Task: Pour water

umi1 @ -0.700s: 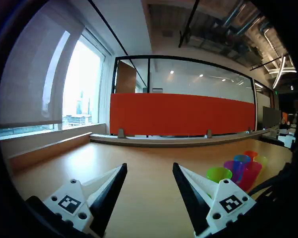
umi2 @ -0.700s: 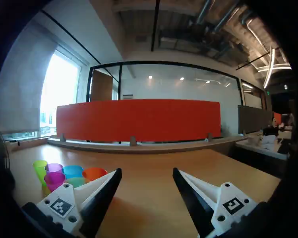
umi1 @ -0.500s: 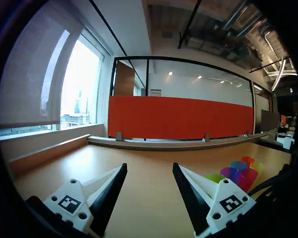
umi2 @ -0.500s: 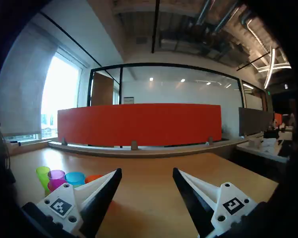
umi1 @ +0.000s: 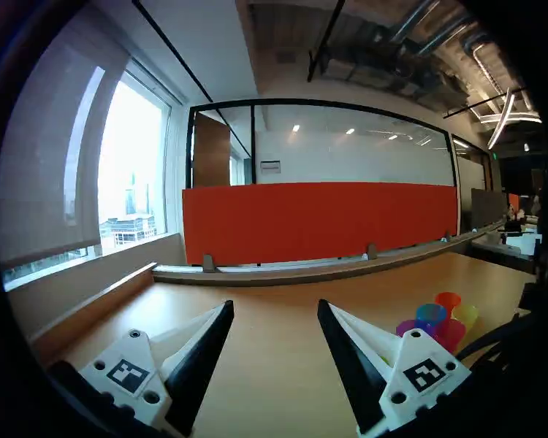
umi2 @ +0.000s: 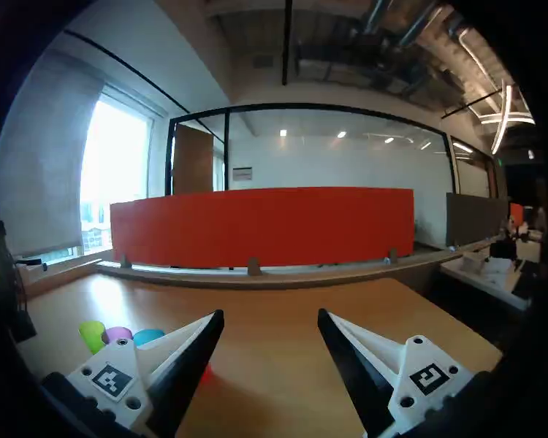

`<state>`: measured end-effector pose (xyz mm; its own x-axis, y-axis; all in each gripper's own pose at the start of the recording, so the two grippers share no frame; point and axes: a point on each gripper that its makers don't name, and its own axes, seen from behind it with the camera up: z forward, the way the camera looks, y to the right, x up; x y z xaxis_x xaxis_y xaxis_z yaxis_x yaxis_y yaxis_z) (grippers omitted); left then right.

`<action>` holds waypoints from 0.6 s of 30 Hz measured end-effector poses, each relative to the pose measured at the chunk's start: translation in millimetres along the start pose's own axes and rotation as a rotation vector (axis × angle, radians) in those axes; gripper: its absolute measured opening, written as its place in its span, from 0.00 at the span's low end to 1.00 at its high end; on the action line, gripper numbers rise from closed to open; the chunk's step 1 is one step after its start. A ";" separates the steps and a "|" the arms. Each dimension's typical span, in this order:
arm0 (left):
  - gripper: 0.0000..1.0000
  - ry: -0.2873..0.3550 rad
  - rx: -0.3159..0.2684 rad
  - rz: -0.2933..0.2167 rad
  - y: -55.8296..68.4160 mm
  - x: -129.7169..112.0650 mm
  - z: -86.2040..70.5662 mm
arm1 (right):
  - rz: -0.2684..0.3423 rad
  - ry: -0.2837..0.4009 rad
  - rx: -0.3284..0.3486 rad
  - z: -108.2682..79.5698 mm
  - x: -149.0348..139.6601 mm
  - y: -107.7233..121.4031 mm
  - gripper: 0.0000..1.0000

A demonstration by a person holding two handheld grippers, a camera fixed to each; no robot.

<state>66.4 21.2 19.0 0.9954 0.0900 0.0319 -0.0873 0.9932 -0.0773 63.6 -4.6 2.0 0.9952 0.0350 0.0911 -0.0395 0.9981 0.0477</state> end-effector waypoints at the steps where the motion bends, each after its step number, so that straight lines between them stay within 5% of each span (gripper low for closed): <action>1: 0.84 0.003 -0.003 0.007 0.1 4.7 0.9 | 0.007 -0.004 0.008 0.0 3.5 -1.4 0.99; 10: 0.84 0.016 -0.029 0.044 2.5 50.4 6.4 | 0.021 -0.018 0.056 2.4 35.8 -11.2 0.99; 18: 0.84 0.002 -0.074 -0.003 10.4 80.5 9.4 | -0.021 -0.012 0.085 7.2 71.7 -19.8 0.99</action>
<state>145.2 39.5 30.1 0.9958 0.0868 0.0304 -0.0813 0.9853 -0.1502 135.1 -22.2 14.7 0.9948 0.0133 0.1014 -0.0269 0.9906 0.1343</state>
